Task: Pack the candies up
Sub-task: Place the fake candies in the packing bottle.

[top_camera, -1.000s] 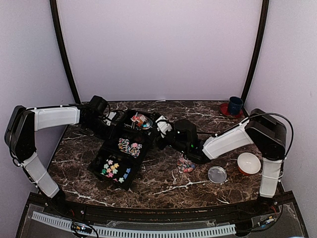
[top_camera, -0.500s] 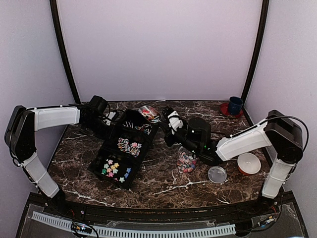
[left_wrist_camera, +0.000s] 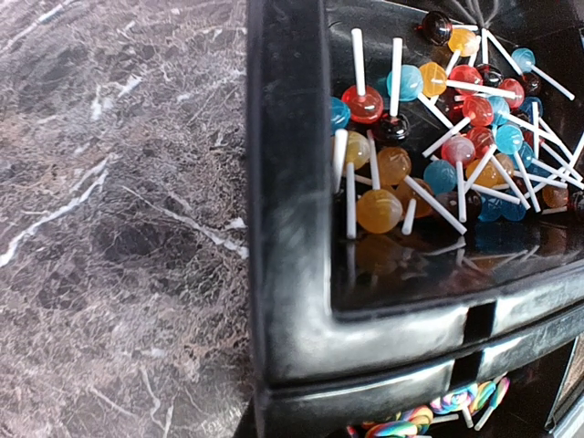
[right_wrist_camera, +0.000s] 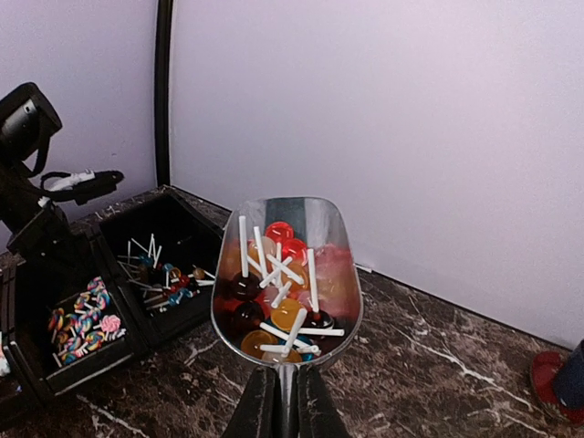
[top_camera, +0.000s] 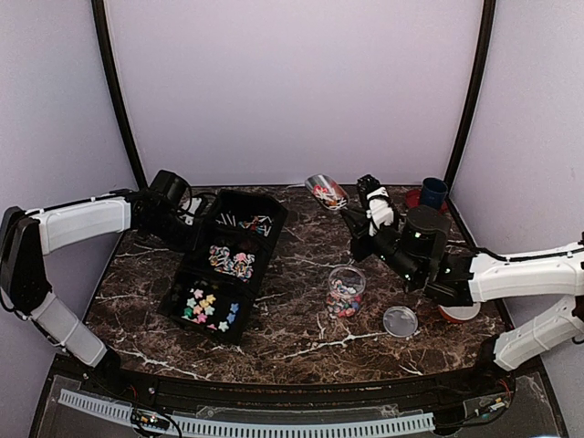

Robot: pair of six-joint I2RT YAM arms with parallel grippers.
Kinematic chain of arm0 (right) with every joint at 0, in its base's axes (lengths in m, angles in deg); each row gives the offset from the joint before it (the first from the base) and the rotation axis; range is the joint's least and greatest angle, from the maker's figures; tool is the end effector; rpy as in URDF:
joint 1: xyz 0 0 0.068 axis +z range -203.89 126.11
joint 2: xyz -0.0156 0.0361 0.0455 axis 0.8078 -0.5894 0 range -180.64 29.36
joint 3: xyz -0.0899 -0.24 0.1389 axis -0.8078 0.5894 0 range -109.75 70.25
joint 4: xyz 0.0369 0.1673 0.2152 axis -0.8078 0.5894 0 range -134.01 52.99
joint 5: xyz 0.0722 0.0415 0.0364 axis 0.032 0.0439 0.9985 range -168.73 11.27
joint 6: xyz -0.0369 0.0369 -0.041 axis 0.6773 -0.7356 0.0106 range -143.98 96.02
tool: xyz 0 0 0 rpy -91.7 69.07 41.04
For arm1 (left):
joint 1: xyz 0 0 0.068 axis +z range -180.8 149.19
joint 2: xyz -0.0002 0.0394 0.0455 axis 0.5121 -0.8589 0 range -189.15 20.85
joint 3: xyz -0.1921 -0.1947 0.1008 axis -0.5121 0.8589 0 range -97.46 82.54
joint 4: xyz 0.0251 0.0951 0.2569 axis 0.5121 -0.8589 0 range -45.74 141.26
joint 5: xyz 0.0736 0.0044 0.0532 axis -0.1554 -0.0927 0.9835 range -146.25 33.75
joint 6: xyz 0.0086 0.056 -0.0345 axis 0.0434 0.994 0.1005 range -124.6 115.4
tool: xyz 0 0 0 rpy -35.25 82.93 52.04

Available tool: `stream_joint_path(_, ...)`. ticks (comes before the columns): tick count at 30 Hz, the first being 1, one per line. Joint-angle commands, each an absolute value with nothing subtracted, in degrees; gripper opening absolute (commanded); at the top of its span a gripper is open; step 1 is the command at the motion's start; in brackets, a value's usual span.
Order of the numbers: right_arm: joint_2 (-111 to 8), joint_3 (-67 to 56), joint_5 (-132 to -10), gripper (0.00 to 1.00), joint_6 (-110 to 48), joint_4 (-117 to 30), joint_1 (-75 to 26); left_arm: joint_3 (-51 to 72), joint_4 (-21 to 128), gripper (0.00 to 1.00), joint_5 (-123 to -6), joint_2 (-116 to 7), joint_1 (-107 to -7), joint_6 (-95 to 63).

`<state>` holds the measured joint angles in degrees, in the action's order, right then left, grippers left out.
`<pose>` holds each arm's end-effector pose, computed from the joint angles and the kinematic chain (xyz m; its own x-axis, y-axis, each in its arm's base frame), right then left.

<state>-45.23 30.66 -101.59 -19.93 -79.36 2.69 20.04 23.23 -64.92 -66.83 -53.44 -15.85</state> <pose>0.1901 0.2509 0.2876 0.0426 -0.0535 -0.9977 -0.5534 0.8301 -0.0682 0.3147 -0.1399 0.2395 -0.8155 0.1312 -0.5638 0.3107 0.9210 -0.2351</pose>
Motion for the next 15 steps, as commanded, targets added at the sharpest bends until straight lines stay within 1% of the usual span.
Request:
stream_joint_path(1,-38.2,32.2,-109.0,0.0,-24.5,-64.7,4.9,21.5,24.7,0.0,-66.8,-61.4,-53.1,-17.9)
stream_joint_path(8,-28.8,33.6,-117.2,0.0,-32.9,-45.4,11.7,22.3,24.6,0.0,-65.7,-60.7,-53.1,-17.3)
stream_joint_path(15,-25.7,33.0,-121.7,0.0,-43.0,-32.7,17.7,23.2,25.1,0.0,-66.0,-61.1,-53.1,-17.3)
